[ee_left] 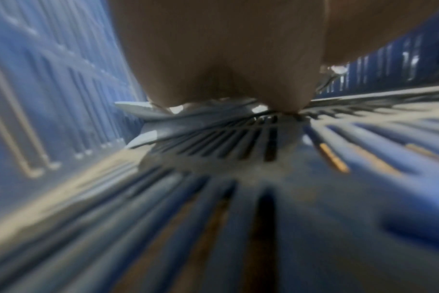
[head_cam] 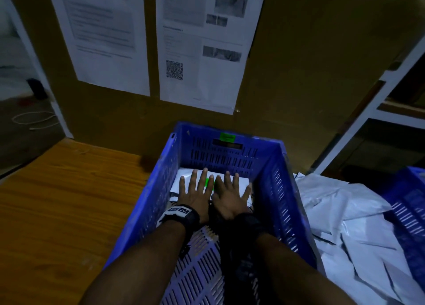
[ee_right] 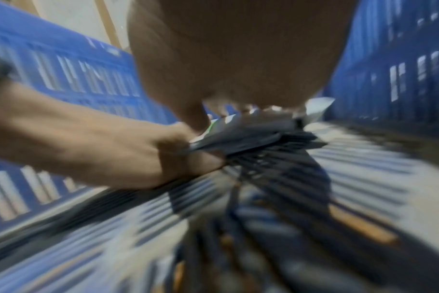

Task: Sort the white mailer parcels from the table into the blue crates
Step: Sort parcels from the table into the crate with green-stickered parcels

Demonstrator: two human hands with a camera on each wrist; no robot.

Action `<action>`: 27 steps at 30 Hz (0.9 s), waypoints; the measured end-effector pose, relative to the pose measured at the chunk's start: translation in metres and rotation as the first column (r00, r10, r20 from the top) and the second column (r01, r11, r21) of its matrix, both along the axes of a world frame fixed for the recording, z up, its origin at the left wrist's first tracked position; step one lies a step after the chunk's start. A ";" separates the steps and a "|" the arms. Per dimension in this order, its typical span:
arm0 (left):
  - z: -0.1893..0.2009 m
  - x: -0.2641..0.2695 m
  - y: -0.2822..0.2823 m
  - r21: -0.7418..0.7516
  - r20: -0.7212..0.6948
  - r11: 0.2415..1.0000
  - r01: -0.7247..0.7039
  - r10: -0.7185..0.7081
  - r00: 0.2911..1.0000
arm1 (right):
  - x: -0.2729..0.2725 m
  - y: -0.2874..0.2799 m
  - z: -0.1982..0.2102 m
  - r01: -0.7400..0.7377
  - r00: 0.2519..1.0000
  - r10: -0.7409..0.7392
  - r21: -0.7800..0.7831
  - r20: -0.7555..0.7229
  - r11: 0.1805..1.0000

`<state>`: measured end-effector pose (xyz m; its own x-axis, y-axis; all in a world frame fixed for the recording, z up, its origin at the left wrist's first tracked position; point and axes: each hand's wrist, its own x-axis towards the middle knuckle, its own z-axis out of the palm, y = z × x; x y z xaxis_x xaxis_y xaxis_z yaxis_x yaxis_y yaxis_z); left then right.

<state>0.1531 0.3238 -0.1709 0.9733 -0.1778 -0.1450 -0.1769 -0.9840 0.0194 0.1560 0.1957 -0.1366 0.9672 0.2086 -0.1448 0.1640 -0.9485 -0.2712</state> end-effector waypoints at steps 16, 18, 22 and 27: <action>0.008 0.001 0.003 -0.036 -0.140 0.999 0.014 -0.019 0.990 | -0.001 0.012 -0.023 -0.051 0.998 0.058 0.169 -0.035 0.984; 0.011 0.006 0.004 -0.012 -0.144 1.000 0.019 -0.021 0.989 | 0.002 0.012 -0.022 -0.044 0.997 0.055 0.196 -0.049 0.980; 0.001 0.012 0.008 0.031 -0.134 0.999 -0.011 0.015 0.991 | 0.002 0.009 -0.024 -0.079 0.995 0.088 0.182 -0.042 0.980; -0.004 0.012 0.012 0.080 -0.121 0.997 -0.017 0.027 0.992 | 0.004 0.009 -0.024 -0.056 0.998 0.058 0.184 -0.007 0.981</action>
<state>0.1653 0.3358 -0.1750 0.9510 -0.1396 -0.2759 -0.1559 -0.9870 -0.0381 0.1601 0.2048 -0.1604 0.9513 0.2878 -0.1106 0.2123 -0.8716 -0.4418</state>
